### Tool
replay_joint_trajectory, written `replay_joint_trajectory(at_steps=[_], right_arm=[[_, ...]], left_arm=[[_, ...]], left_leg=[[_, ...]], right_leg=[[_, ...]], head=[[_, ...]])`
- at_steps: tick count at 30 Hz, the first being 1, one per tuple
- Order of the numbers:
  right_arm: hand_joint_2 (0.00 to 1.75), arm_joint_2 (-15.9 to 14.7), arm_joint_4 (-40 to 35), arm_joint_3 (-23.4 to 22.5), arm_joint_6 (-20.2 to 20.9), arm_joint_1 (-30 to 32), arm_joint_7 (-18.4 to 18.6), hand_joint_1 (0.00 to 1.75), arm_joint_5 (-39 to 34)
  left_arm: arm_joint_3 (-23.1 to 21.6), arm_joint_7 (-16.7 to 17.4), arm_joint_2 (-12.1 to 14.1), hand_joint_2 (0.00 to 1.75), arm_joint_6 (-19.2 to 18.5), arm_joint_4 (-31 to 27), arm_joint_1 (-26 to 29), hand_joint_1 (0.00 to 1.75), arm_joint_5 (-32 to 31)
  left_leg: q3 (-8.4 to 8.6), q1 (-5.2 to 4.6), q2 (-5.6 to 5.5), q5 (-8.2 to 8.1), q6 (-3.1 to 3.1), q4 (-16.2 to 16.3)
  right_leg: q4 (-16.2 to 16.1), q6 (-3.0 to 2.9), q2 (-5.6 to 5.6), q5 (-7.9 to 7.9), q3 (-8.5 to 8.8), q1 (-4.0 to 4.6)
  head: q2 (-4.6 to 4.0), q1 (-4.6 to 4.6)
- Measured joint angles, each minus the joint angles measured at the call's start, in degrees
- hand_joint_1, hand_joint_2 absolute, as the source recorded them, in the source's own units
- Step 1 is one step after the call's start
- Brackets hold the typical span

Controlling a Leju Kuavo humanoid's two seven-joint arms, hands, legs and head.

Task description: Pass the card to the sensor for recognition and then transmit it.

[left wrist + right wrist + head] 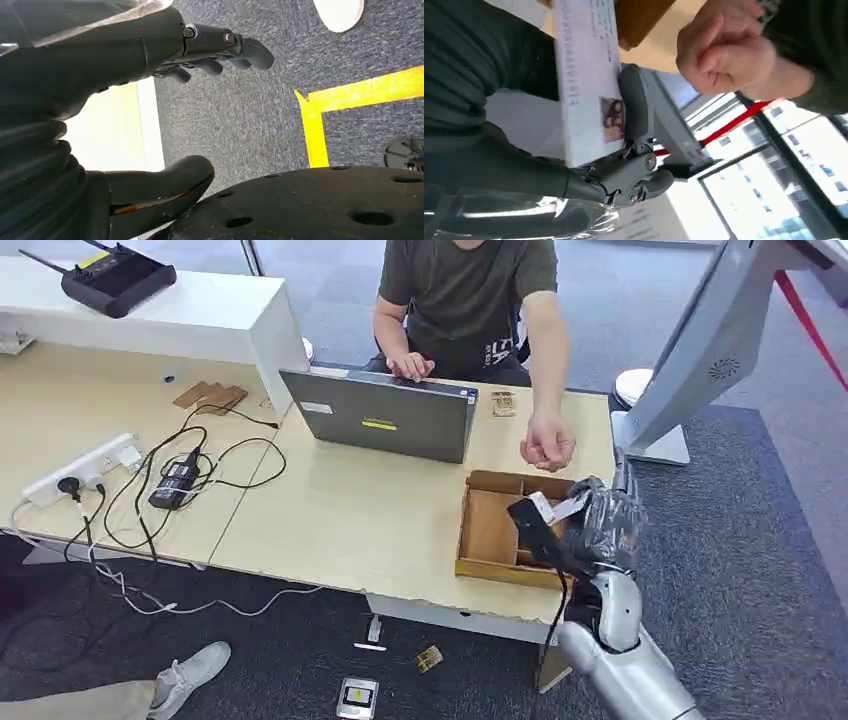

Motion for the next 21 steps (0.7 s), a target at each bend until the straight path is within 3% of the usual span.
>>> replay_joint_trajectory(at_steps=[2, 4, 6, 9, 16, 21], right_arm=[[1.75, 2.0, -1.6, -3.6, 0.0, 2.2, -11.5, 1.75, -4.8], [1.75, 3.2, -3.0, -6.4, -0.1, 3.4, -16.8, 1.75, -8.7], [1.75, 4.0, -4.5, -8.6, -0.1, 4.6, -18.6, 1.75, -10.6], [1.75, 4.4, -6.7, -11.5, -0.1, 6.5, -18.2, 1.75, -11.2], [1.75, 1.6, -10.5, -13.9, -0.1, 12.2, -5.2, 1.75, -3.5], [1.75, -0.1, -9.8, -13.9, -0.1, 14.9, -3.5, 1.75, -3.3]], left_arm=[[0.0, 0.0, 0.0, 1.75, 0.2, 0.0, 0.0, 0.0, 0.0], [0.0, 0.0, 0.0, 1.75, 0.4, 0.0, 0.0, 0.0, 0.0], [0.0, -0.1, 0.0, 1.75, 0.5, 0.0, 0.0, 0.0, 0.0], [0.2, -0.1, 0.0, 1.75, 0.5, 0.0, 0.1, 0.0, 0.0], [1.0, -0.5, -0.1, 1.75, 1.3, 0.0, 0.1, 0.0, 0.0], [1.9, -0.5, -0.3, 1.75, 2.3, 0.0, 0.1, 0.0, 0.2]], left_leg=[[-0.01, 0.0, -0.01, 0.0, 0.0, 0.0], [0.0, 0.01, -0.03, 0.0, 0.0, 0.0], [0.01, 0.04, -0.03, 0.0, 0.0, 0.0], [0.0, 0.03, 0.0, 0.0, 0.0, 0.0], [0.03, 0.03, 0.11, -0.05, 0.05, 0.0], [0.03, 0.03, 0.12, -0.09, 0.02, 0.0]], right_leg=[[0.0, 0.0, 0.0, 0.0, -0.01, 0.0], [0.0, 0.0, 0.0, 0.0, -0.02, 0.01], [0.0, 0.0, 0.0, -0.01, -0.01, 0.03], [0.0, 0.0, 0.0, 0.0, 0.0, 0.02], [-0.1, 0.01, 0.06, 0.0, 0.02, 0.02], [-0.1, 0.01, 0.08, 0.0, 0.0, 0.02]], head=[[0.0, 0.0], [0.0, 0.0], [0.0, 0.0], [0.02, 0.0], [0.0, 0.02], [0.0, 0.0]])
